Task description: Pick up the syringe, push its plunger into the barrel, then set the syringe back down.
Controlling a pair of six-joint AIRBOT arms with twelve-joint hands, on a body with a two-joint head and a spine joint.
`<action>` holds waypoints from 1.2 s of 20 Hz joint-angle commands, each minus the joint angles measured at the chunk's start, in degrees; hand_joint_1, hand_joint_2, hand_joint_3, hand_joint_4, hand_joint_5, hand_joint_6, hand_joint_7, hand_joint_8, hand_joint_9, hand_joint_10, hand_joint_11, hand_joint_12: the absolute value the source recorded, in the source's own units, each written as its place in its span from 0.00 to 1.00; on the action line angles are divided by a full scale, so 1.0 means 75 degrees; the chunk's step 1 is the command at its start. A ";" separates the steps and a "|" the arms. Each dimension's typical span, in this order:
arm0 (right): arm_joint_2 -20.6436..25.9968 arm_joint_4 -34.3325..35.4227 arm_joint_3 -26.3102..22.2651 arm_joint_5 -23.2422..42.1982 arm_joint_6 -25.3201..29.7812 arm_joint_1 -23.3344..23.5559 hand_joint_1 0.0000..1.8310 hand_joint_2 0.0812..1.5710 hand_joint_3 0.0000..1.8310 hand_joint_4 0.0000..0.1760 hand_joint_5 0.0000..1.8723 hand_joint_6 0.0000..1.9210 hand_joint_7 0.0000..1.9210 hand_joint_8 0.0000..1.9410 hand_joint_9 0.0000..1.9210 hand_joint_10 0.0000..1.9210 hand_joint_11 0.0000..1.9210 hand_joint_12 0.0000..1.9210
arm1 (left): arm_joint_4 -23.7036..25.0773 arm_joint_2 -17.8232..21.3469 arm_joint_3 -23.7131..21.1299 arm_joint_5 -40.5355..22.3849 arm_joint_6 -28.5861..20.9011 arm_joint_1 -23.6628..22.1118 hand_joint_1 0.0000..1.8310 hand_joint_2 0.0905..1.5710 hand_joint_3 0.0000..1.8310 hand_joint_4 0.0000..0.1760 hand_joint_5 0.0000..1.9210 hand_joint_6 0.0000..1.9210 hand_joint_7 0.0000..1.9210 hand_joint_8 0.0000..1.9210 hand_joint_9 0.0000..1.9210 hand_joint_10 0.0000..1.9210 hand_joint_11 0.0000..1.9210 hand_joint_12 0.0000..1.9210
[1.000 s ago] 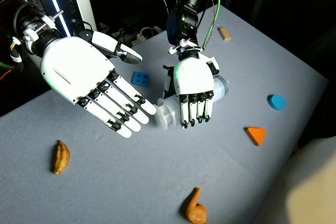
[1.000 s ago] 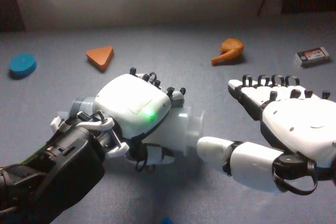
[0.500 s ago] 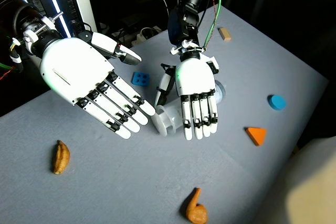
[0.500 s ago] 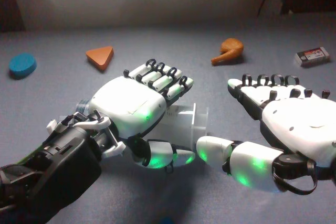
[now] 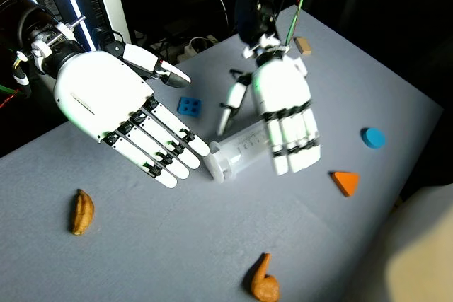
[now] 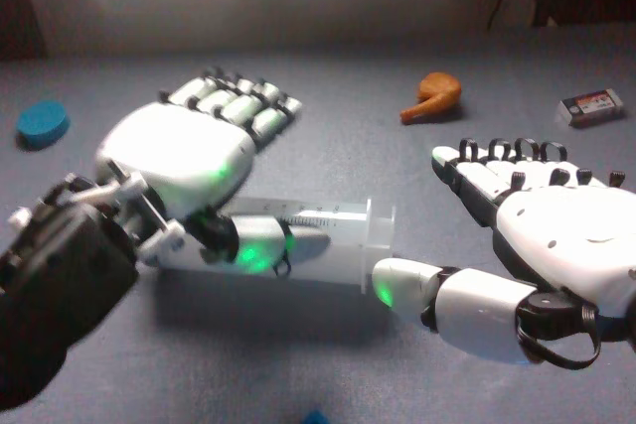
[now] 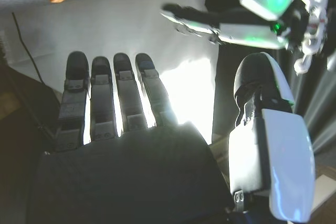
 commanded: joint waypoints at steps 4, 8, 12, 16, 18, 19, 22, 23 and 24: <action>-0.0010 -0.0649 -0.0025 -0.0345 0.0167 0.0035 0.00 0.68 0.00 0.00 0.02 0.00 0.02 0.00 0.01 0.00 0.00 0.13 | -0.1897 0.0279 -0.0633 -0.1869 0.1625 -0.0599 0.10 0.60 0.00 0.00 0.06 0.00 0.03 0.00 0.04 0.00 0.00 0.23; -0.0006 -0.0736 -0.0131 -0.0365 0.0434 0.0095 0.00 0.69 0.00 0.00 0.20 0.01 0.19 0.00 0.16 0.01 0.00 0.47 | -0.2906 0.0286 -0.1193 -0.3028 0.2076 -0.0904 0.12 0.62 0.00 0.00 0.13 0.00 0.11 0.00 0.12 0.00 0.00 0.36; -0.0003 -0.0834 -0.0308 -0.0335 0.0368 -0.0019 0.04 0.75 0.00 0.00 0.34 0.03 0.38 0.02 0.35 0.06 0.13 0.63 | -0.3379 0.0353 -0.1638 -0.3815 0.2081 -0.1088 0.24 0.70 0.00 0.00 0.35 0.01 0.39 0.03 0.42 0.07 0.24 0.48; -0.0018 -0.0864 -0.0307 -0.0271 0.0584 -0.0006 0.22 0.79 0.00 0.00 0.30 0.98 0.39 0.99 0.53 1.00 0.64 1.00 | -0.3743 0.0428 -0.1992 -0.4446 0.2071 -0.1231 0.36 0.73 0.00 0.00 0.46 0.53 0.43 0.77 0.45 0.89 0.47 0.92; -0.0008 -0.0863 -0.0263 -0.0042 0.0253 0.0081 0.26 0.80 0.00 0.00 0.37 1.00 0.47 1.00 0.61 1.00 0.74 1.00 | -0.3769 0.0410 -0.2031 -0.4678 0.1772 -0.1186 0.37 0.74 0.00 0.00 0.40 0.90 0.41 0.98 0.49 1.00 0.52 1.00; 0.0011 -0.0863 -0.0239 0.0175 -0.0247 0.0126 0.26 0.82 0.00 0.00 0.39 1.00 0.54 1.00 0.69 1.00 0.84 1.00 | -0.3769 0.0405 -0.2025 -0.4695 0.1738 -0.1187 0.36 0.75 0.00 0.00 0.39 0.98 0.42 1.00 0.50 1.00 0.53 1.00; 0.0049 -0.0863 -0.0186 0.0514 -0.0896 0.0278 0.24 0.86 0.01 0.00 0.64 1.00 0.78 1.00 0.88 1.00 0.99 1.00 | -0.3770 0.0396 -0.1993 -0.4786 0.1462 -0.1182 0.31 0.79 0.00 0.00 0.56 1.00 0.58 1.00 0.63 1.00 0.63 1.00; 0.0047 -0.0863 -0.0166 0.0499 -0.0895 0.0328 0.25 0.88 0.00 0.00 0.67 1.00 0.80 1.00 0.89 1.00 1.00 1.00 | -0.3776 0.0396 -0.1984 -0.4786 0.1411 -0.1184 0.29 0.81 0.00 0.00 0.61 1.00 0.63 1.00 0.68 1.00 0.69 1.00; 0.0046 -0.0863 -0.0156 0.0477 -0.0899 0.0356 0.26 0.90 0.00 0.80 0.70 1.00 0.81 1.00 0.89 1.00 1.00 1.00 | -0.3795 0.0395 -0.1987 -0.4786 0.1403 -0.1186 0.26 0.83 0.01 0.00 0.64 1.00 0.69 1.00 0.72 1.00 0.75 1.00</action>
